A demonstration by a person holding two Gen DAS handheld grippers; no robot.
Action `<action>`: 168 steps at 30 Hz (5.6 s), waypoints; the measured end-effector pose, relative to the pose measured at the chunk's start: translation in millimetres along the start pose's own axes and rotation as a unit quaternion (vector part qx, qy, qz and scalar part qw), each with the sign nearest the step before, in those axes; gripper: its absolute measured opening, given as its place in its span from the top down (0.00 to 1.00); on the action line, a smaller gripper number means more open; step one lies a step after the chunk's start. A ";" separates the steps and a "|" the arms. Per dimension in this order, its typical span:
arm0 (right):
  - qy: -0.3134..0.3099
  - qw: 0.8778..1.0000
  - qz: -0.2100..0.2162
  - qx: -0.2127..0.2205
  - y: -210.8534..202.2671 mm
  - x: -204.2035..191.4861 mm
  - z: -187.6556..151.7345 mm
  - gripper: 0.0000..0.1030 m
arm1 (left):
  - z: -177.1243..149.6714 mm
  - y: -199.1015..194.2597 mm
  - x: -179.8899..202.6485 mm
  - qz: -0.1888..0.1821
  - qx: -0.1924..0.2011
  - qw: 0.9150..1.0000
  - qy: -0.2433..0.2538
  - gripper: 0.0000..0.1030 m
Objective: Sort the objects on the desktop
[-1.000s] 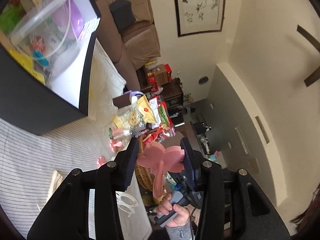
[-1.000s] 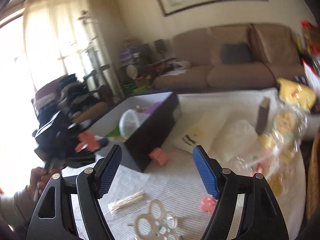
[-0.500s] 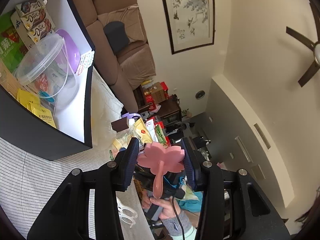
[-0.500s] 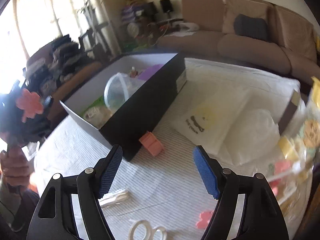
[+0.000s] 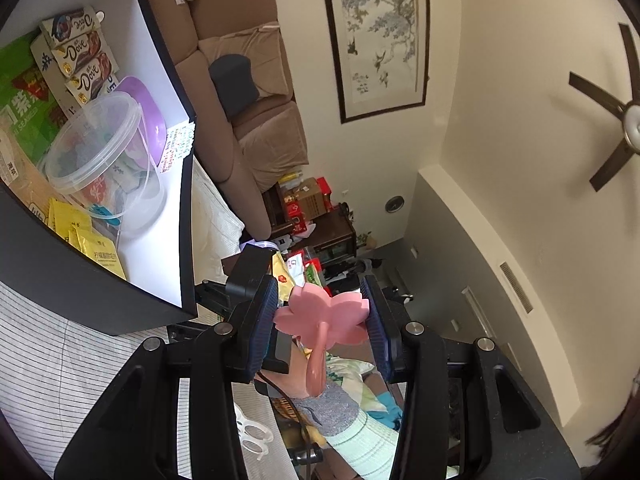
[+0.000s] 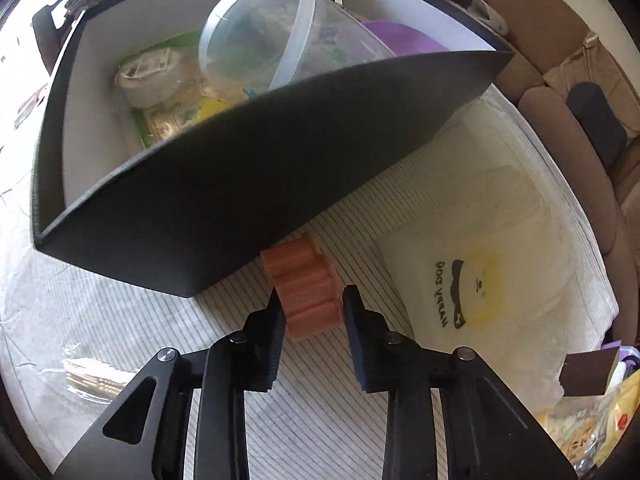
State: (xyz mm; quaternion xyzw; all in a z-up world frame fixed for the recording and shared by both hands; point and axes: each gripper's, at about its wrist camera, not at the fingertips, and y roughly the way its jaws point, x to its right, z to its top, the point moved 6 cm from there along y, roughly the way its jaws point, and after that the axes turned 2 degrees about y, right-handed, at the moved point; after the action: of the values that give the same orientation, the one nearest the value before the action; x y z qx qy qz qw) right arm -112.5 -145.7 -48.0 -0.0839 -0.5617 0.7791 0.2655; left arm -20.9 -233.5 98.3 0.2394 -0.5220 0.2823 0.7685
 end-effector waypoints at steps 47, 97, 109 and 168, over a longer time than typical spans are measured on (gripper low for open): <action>0.278 0.960 -0.038 0.022 18.8 120.8 224.3 0.49 | 30.2 -46.6 -21.9 0.000 0.065 0.997 -0.032 0.62; -0.124 0.951 0.219 0.180 -258.5 -90.9 53.7 0.56 | 18.1 -15.1 -8.5 -0.164 -0.023 0.981 -0.102 0.16; 0.071 0.984 0.028 0.160 -140.3 38.9 172.6 0.56 | 27.3 -49.0 -1.6 0.199 0.074 0.974 0.085 0.17; 0.372 0.911 -0.108 0.142 -189.7 80.4 -173.5 0.43 | -74.1 83.3 28.5 0.291 -0.082 0.922 0.242 0.17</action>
State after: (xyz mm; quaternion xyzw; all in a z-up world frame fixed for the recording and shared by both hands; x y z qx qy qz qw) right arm -45.3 82.5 78.4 -0.2679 -0.3113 0.7296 0.5468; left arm -19.9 -118.7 106.0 -0.0628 -0.3878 0.4990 0.7724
